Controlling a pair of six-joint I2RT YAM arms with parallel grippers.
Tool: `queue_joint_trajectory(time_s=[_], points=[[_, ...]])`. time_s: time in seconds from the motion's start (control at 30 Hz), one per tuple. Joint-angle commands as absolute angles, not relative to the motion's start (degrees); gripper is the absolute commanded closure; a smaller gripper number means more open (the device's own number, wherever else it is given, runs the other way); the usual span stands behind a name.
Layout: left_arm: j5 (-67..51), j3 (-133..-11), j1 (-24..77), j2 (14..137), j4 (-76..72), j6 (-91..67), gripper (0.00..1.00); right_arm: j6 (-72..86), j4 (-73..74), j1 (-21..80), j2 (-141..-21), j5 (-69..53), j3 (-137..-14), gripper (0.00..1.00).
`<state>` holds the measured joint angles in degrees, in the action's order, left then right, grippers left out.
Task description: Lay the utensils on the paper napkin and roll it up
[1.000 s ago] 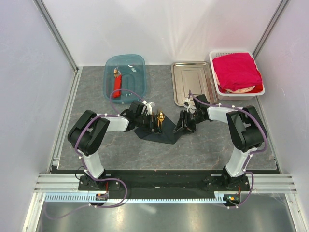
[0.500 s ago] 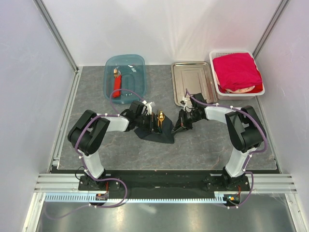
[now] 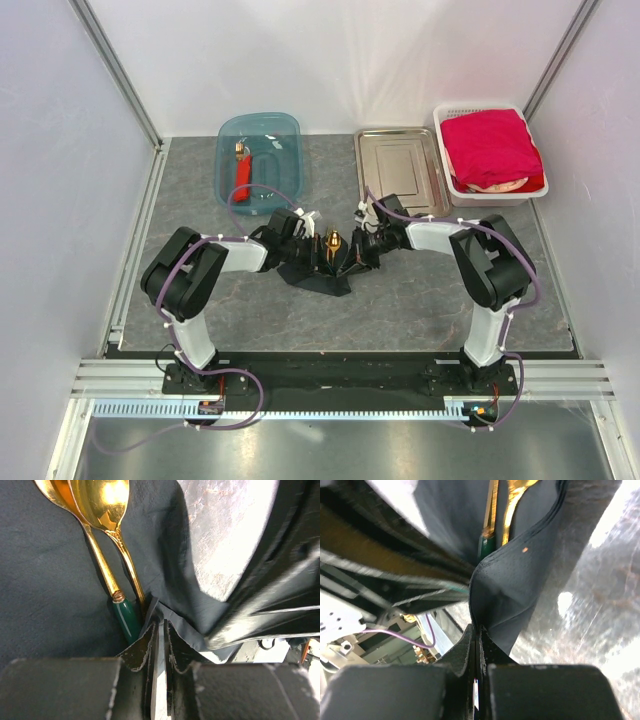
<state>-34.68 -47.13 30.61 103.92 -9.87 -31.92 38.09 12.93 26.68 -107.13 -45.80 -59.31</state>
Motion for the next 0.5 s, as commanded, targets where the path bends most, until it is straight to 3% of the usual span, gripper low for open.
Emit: queue_joint_trajectory(time_s=[0.0, 0.47], points=[[-34.45, -48.69, 30.32, 104.06, -10.37, -31.99, 0.85, 40.43, 11.16, 27.16, -110.12, -44.12, -61.43, 1.00], [-39.81, -46.06, 27.70, 93.88, -7.39, -31.56, 0.80, 37.88, 14.32, 27.16, -112.41, -40.17, -62.49, 1.00]])
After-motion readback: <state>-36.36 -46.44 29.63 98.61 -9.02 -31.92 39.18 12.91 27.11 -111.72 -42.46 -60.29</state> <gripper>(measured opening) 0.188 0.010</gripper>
